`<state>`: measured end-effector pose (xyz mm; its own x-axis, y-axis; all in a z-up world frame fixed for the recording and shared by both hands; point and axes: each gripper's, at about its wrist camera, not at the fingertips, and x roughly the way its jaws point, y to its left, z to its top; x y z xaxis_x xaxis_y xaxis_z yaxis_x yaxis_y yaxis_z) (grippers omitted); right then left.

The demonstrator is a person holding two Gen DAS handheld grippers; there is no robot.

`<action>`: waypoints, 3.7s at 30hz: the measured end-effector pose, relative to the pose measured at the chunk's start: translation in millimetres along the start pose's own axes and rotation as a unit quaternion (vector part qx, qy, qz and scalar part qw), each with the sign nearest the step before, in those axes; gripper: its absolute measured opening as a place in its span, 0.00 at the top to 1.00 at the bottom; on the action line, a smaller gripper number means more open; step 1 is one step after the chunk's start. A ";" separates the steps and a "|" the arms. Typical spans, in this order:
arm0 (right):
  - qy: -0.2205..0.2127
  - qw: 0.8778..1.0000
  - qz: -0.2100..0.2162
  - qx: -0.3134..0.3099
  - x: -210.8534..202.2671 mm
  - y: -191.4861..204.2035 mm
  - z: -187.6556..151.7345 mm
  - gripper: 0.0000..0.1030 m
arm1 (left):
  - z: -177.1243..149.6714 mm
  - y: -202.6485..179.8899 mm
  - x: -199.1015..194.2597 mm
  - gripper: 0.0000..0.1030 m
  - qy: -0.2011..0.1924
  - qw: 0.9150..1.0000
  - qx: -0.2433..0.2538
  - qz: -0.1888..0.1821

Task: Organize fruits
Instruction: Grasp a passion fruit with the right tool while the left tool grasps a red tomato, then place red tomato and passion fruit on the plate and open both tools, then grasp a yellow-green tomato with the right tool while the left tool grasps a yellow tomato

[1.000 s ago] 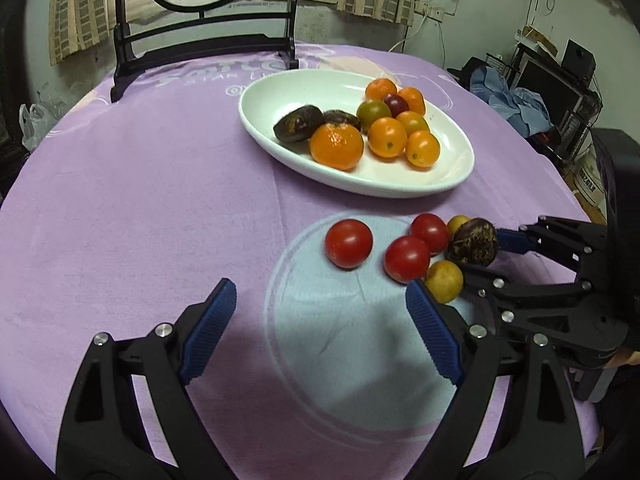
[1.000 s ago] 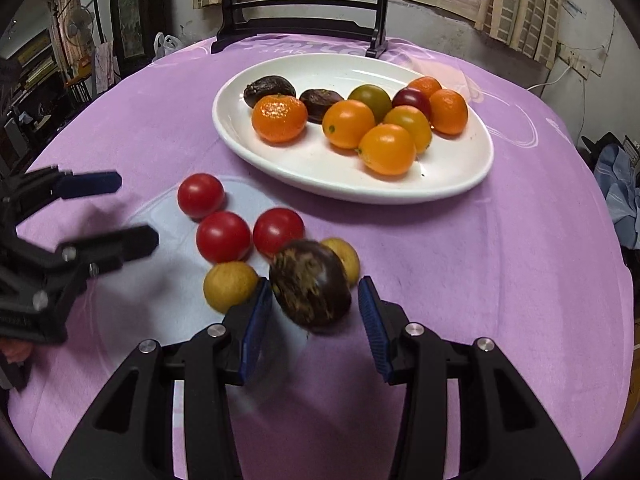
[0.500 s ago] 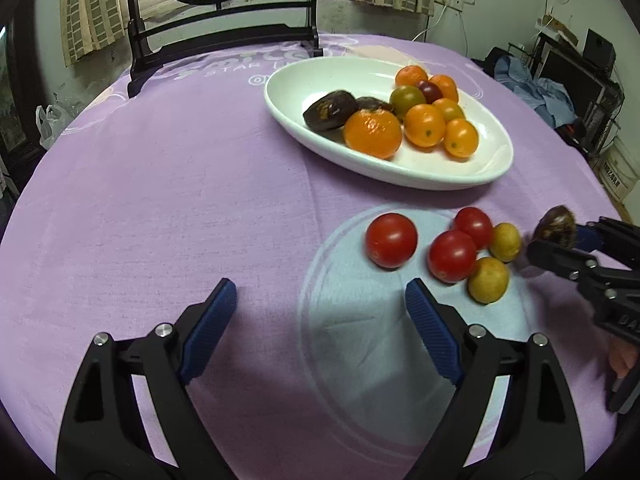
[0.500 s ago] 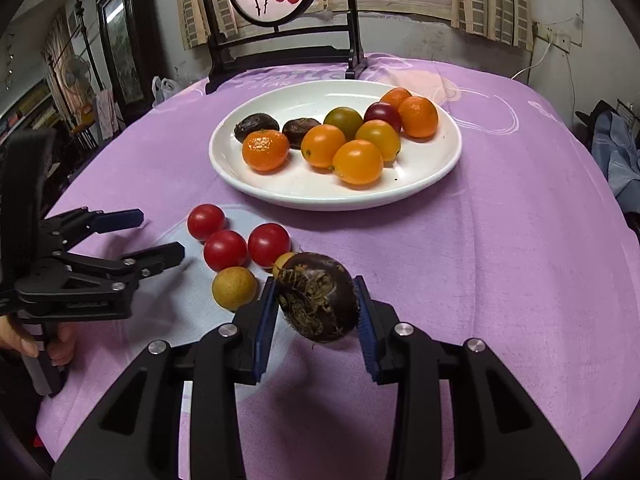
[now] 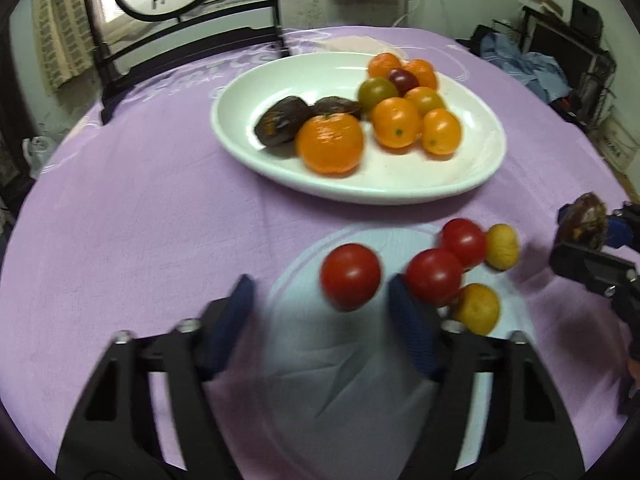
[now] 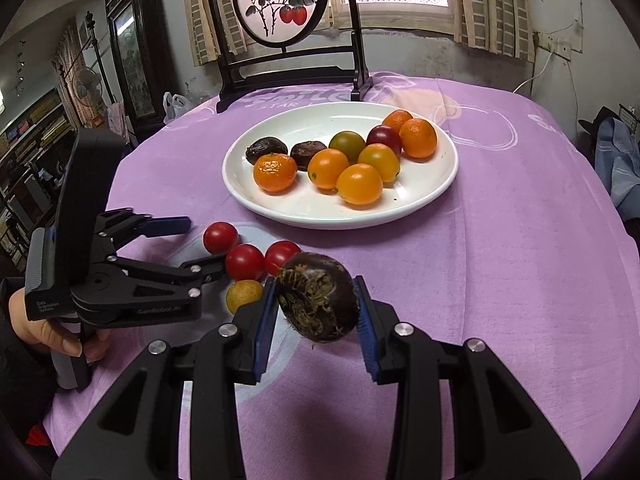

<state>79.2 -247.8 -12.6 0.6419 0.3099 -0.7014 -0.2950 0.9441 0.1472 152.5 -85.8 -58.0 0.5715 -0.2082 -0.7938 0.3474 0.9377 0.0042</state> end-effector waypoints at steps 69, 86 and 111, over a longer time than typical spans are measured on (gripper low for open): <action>0.021 0.998 -0.047 0.019 0.7 -24.7 5.4 0.56 | 11.7 -0.1 -41.3 0.13 -0.046 0.996 -0.070 0.020; 0.072 0.996 -0.046 -0.037 43.7 11.4 -1.6 0.56 | -7.7 6.5 -36.2 0.13 -0.035 0.997 -0.064 -0.002; 0.025 0.999 -0.020 0.024 21.1 -11.5 -3.4 0.76 | -14.2 -20.6 -33.0 0.13 -0.022 0.999 -0.017 -0.019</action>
<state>93.8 -252.5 -31.4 0.6166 0.2664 -0.7408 -0.2350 0.9604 0.1498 116.0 -94.3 -40.4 0.5912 -0.2547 -0.7653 0.3448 0.9376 -0.0456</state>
